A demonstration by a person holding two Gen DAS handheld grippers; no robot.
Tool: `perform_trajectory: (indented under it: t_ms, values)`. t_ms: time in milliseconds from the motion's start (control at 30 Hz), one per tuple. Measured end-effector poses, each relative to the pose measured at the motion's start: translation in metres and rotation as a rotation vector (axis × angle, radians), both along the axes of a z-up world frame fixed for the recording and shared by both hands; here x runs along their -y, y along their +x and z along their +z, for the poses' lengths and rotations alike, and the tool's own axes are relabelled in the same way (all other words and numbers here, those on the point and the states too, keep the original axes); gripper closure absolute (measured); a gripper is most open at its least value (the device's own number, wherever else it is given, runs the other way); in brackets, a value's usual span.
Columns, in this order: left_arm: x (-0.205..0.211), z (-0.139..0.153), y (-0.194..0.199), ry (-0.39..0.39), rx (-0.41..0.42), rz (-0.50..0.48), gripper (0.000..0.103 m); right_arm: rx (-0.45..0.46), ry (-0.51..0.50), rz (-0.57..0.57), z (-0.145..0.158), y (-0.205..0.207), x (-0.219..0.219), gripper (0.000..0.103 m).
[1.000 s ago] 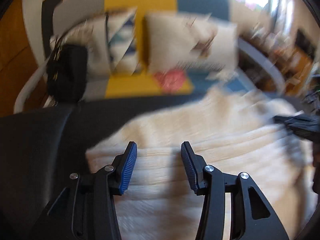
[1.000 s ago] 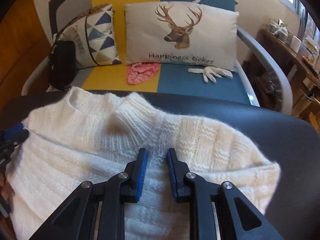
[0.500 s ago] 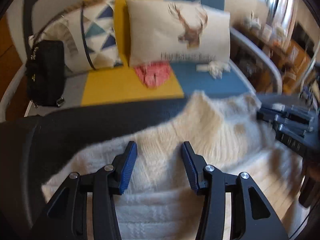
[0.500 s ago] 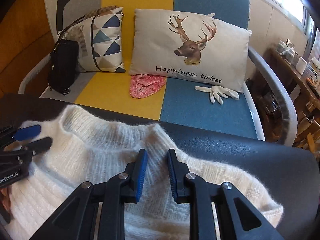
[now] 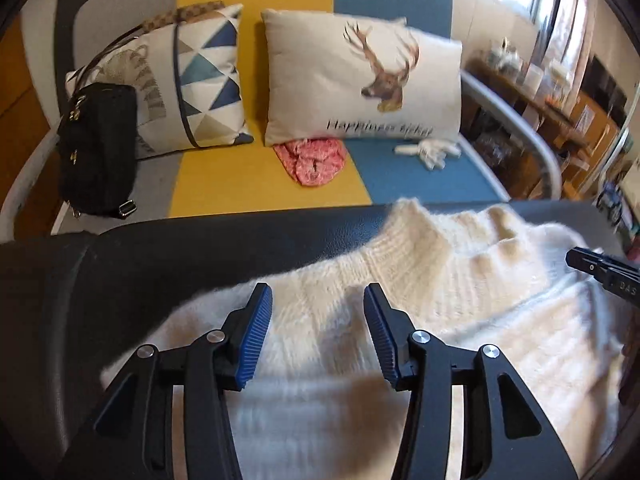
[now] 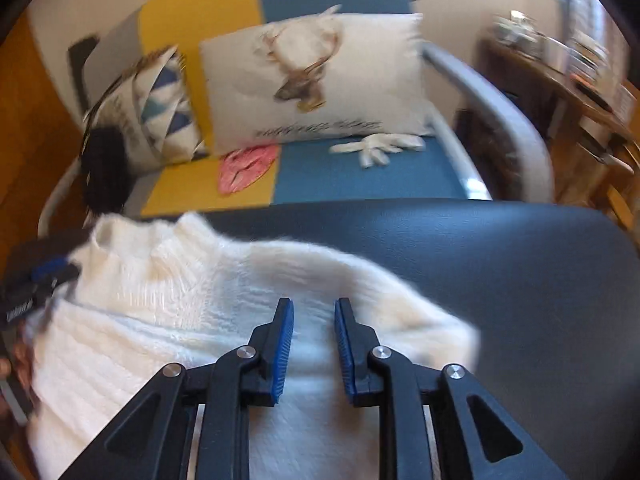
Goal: Fold clothes
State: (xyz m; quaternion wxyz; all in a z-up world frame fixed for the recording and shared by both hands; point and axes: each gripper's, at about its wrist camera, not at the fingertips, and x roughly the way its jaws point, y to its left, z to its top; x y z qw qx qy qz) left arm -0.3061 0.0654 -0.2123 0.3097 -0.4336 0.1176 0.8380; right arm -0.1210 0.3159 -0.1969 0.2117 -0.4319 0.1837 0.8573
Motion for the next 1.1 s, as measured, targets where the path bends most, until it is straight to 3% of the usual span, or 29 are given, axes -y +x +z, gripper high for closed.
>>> perform_trajectory:
  t_ms: [100,200,267,333,400,533,600,633,667,733,800,900,967,1067,1100]
  values:
    - [0.033,0.02,0.023,0.053,-0.049,0.0,0.052,-0.034,0.017,-0.017,0.02,0.029,0.011,0.082]
    - [0.061,0.023,0.049,0.068,-0.069,-0.008,0.052,-0.022,0.004,0.043,0.019,0.051,0.029,0.081]
    - [0.069,0.013,0.063,0.001,-0.082,-0.015,0.052,0.092,0.038,0.073,-0.003,0.053,0.039,0.081]
    - [0.072,0.007,0.066,-0.044,-0.082,-0.011,0.051,0.07,0.031,0.058,-0.014,0.061,0.037,0.082]
    - [0.076,0.005,0.07,-0.07,-0.084,-0.007,0.051,0.043,-0.031,-0.012,-0.004,0.069,0.032,0.082]
    - [0.094,0.028,0.098,0.003,-0.13,-0.004,0.051,-0.003,-0.008,0.036,0.018,0.082,0.061,0.082]
    - [0.1,0.03,0.117,-0.01,-0.15,-0.014,0.049,0.063,0.004,0.075,0.006,0.08,0.075,0.082]
    - [0.098,0.019,0.124,-0.07,-0.153,-0.01,0.048,0.128,-0.004,0.084,-0.009,0.078,0.079,0.081]
    - [0.096,0.01,0.129,-0.117,-0.153,-0.008,0.048,0.17,0.006,0.091,-0.019,0.076,0.084,0.081]
    - [0.095,-0.006,0.134,-0.174,-0.146,-0.009,0.048,0.157,0.019,0.072,-0.011,0.083,0.088,0.081]
    - [0.105,-0.001,0.153,-0.139,-0.135,-0.02,0.048,0.112,-0.02,0.089,0.007,0.094,0.1,0.08]
    - [0.123,0.016,0.192,-0.042,-0.119,-0.047,0.048,0.124,-0.016,0.203,0.018,0.12,0.142,0.08]
    - [0.13,0.02,0.224,-0.023,-0.111,-0.084,0.048,0.143,-0.011,0.255,0.016,0.138,0.171,0.08]
    - [0.128,-0.006,0.246,-0.106,-0.063,-0.108,0.046,0.216,0.04,0.301,-0.008,0.154,0.203,0.079]
    - [0.128,-0.011,0.252,-0.12,-0.057,-0.11,0.045,0.186,0.066,0.283,-0.007,0.158,0.206,0.079]
